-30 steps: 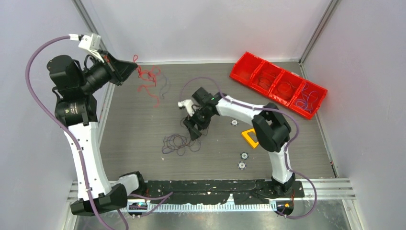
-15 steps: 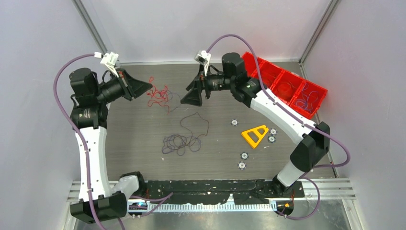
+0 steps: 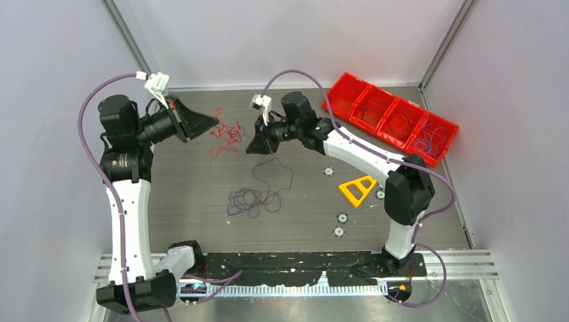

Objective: Untangle the cables

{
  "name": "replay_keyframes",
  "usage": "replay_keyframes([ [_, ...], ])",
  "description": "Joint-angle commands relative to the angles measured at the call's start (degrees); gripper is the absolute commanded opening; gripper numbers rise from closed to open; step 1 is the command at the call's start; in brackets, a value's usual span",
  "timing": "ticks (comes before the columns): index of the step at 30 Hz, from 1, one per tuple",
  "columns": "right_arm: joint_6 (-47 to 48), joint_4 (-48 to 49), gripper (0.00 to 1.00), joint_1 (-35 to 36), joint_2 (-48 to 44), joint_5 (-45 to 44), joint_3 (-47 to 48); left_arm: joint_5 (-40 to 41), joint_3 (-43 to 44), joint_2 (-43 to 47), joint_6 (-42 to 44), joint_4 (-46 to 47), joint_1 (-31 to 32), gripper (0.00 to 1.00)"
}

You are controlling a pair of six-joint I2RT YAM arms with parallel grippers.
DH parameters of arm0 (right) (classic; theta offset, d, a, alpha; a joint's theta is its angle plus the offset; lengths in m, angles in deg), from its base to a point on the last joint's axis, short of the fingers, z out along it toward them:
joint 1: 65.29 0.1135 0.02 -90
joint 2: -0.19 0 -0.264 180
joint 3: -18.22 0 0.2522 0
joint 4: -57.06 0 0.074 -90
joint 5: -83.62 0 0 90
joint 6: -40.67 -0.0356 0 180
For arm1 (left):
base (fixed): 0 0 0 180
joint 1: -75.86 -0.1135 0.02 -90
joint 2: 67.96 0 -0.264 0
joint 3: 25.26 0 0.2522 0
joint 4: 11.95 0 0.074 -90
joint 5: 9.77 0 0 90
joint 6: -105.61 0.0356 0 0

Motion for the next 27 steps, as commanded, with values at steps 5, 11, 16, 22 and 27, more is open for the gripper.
replay_keyframes([
  [5, 7.9, 0.5, 0.06, -2.4, -10.0, -2.4, -13.6, 1.4, 6.2, -1.5, -5.0, 9.2, -2.5, 0.0],
  [11, 12.5, -4.1, 0.05, -7.7, -11.6, -5.2, -21.9, 3.3, 12.6, -5.3, -7.6, 12.4, -5.1, 0.0],
  [16, 16.3, -8.7, 0.05, -10.7, -12.5, -6.2, -27.3, 8.5, 18.2, -8.7, -10.8, 15.9, -9.7, 0.0],
  [22, 16.8, -12.0, 0.05, -12.0, -17.0, -5.7, -25.4, 11.4, 23.3, -12.8, -9.7, 15.2, -12.9, 0.0],
  [27, 12.2, -13.8, 0.05, -17.2, -22.6, -2.4, -19.4, 11.1, 15.6, -10.5, -5.8, 14.5, -11.4, 0.0],
])
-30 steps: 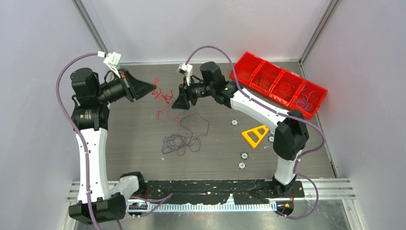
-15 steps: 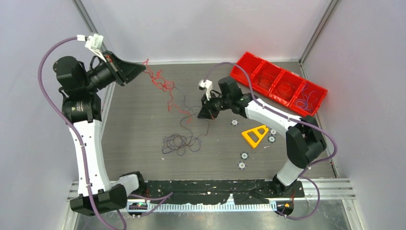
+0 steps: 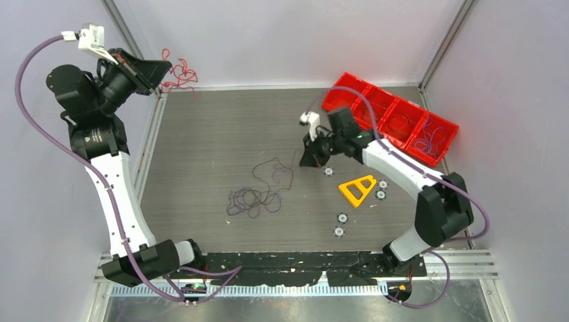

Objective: Untangle the cables

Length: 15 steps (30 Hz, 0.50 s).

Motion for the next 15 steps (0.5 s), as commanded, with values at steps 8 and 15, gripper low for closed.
replay_keyframes([
  [8, -2.3, -3.1, 0.05, -10.0, -9.3, 2.5, 17.1, 0.3, -14.9, 5.6, 7.7, -0.3, 3.9, 0.0],
  [15, -3.1, -3.0, 0.05, -15.9, -3.0, -6.2, 23.6, -0.5, -17.3, 6.8, 10.1, -2.2, 4.9, 0.0],
])
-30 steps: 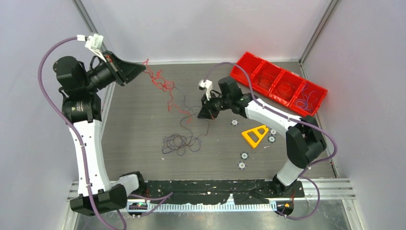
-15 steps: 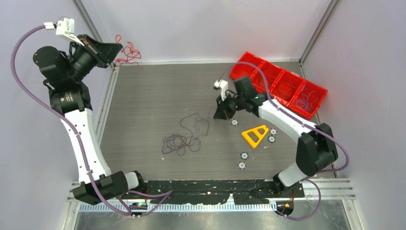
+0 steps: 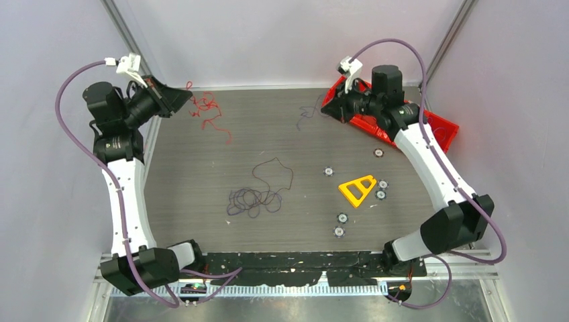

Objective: Untangle the cables

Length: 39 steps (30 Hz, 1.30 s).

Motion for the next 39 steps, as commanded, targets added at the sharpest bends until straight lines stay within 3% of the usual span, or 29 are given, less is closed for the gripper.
replay_keyframes([
  [1, -1.4, -0.2, 0.05, -4.0, 5.1, -8.5, 5.9, -1.1, -1.0, 3.3, 3.6, -0.2, 0.9, 0.0],
  [11, 1.4, 3.6, 0.05, -8.2, 26.9, -29.9, 22.2, -1.1, -2.6, 5.1, 8.5, -5.6, 1.1, 0.0],
  [19, 7.0, 3.7, 0.06, -8.7, 46.7, -39.0, 42.8, -0.4, -2.5, 5.7, 12.9, -12.6, 1.1, 0.0],
  [24, 13.0, 3.0, 0.25, -8.7, 53.6, -44.0, 50.3, -2.3, -2.1, 5.2, 13.1, -13.3, 1.2, 0.0],
  [26, 14.7, 3.5, 0.47, -8.7, 52.9, -45.1, 49.1, -2.6, -1.9, 4.6, 13.1, -13.4, 1.2, 0.0],
  [27, 15.0, 3.2, 0.63, -8.7, 52.3, -44.9, 48.3, -2.7, -1.8, 4.4, 13.0, -13.3, 1.4, 0.0],
  [29, 14.9, 2.1, 0.77, -8.8, 50.0, -42.9, 46.9, -3.2, -1.7, 3.7, 12.8, -13.1, 1.9, 0.0],
  [32, 13.5, -3.1, 0.8, -8.8, 44.7, -33.6, 46.4, -3.7, -1.8, 3.1, 12.7, -12.2, 3.7, 0.0],
  [39, 6.0, -13.9, 0.97, -6.9, 28.6, 4.2, 41.3, -5.0, -0.3, 1.5, 13.4, -11.0, 13.6, 0.0],
])
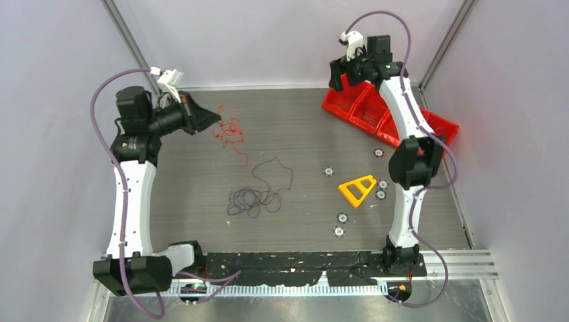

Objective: Untangle the cables

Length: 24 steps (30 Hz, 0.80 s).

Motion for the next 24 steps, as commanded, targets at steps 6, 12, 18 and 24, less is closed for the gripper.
replay_keyframes([
  [6, -14.1, 4.0, 0.98, 11.8, -27.8, 36.0, -12.9, -3.2, 4.4, -2.7, 0.5, 3.2, 13.0, 0.0],
  [12, -17.8, 12.1, 0.95, 25.8, -34.9, 33.3, -23.2, -6.8, 4.6, -4.6, -10.5, 12.6, 14.8, 0.0],
  [18, -14.6, 16.5, 0.97, 34.3, -34.0, 19.7, -35.3, -10.6, 2.3, -3.7, -23.9, 26.4, 14.8, 0.0],
  [24, -12.3, 18.2, 0.25, 33.0, -31.8, 10.7, -42.3, -12.4, 1.8, -2.2, -30.0, 32.5, 13.4, 0.0],
])
